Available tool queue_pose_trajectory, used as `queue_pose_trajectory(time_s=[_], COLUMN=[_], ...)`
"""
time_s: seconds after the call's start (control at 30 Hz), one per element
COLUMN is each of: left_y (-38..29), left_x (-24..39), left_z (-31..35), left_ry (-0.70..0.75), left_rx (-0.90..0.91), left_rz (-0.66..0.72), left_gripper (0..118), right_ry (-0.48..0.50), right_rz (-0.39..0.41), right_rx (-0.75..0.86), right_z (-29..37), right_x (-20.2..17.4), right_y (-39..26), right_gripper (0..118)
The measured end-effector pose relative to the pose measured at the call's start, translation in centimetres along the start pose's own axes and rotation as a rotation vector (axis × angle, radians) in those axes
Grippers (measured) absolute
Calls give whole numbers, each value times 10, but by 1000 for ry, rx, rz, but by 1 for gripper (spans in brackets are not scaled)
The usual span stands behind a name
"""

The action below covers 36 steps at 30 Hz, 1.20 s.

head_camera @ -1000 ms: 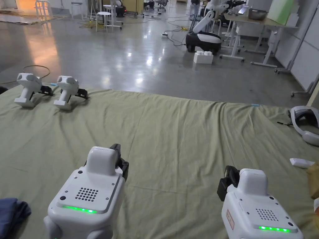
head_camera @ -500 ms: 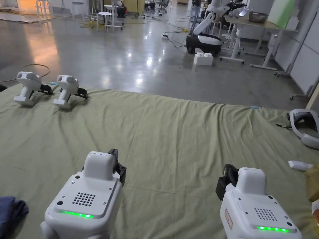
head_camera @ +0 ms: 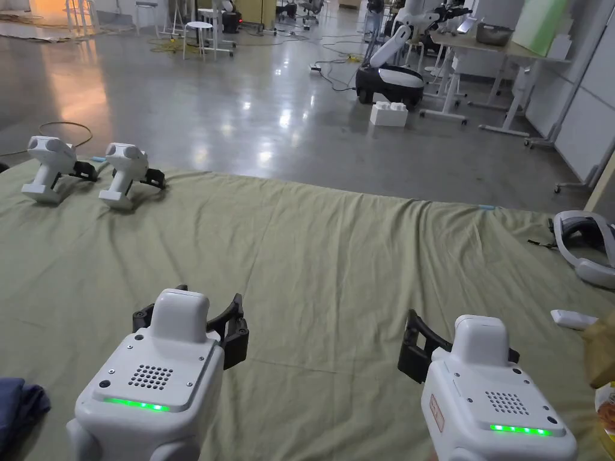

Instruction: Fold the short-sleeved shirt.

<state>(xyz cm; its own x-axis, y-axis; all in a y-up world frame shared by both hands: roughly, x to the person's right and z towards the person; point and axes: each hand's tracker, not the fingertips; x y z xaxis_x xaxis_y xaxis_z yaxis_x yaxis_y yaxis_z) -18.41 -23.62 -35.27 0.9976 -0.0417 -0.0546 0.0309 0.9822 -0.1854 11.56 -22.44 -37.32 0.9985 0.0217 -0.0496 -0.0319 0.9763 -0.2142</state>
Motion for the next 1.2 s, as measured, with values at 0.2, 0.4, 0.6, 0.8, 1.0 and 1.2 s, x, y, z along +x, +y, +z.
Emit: queue_pose_trajectory(time_s=[0.2,0.4,0.6,0.8,1.0,1.2], left_y=[2,7,5,-2,-3,0], left_x=[-3,-9,-14,-9,-8,-7], left_z=[2,3,0,-3,-4,-5], left_ry=[54,55,44,59,43,32], left_rx=[29,52,28,12,11,15], left_rz=[15,8,-7,-31,13,27], left_gripper=[77,92,93,93,93,93], right_ry=[-38,-16,45,67,-43,-55], right_rz=[-2,-43,-84,-135,-130,-156], right_rx=[8,4,-23,17,13,-10], right_z=[-3,2,1,6,-2,-9], right_x=[-2,0,7,17,11,10], right_y=[2,-2,-5,-1,0,0], right_gripper=[106,112,112,112,112,113])
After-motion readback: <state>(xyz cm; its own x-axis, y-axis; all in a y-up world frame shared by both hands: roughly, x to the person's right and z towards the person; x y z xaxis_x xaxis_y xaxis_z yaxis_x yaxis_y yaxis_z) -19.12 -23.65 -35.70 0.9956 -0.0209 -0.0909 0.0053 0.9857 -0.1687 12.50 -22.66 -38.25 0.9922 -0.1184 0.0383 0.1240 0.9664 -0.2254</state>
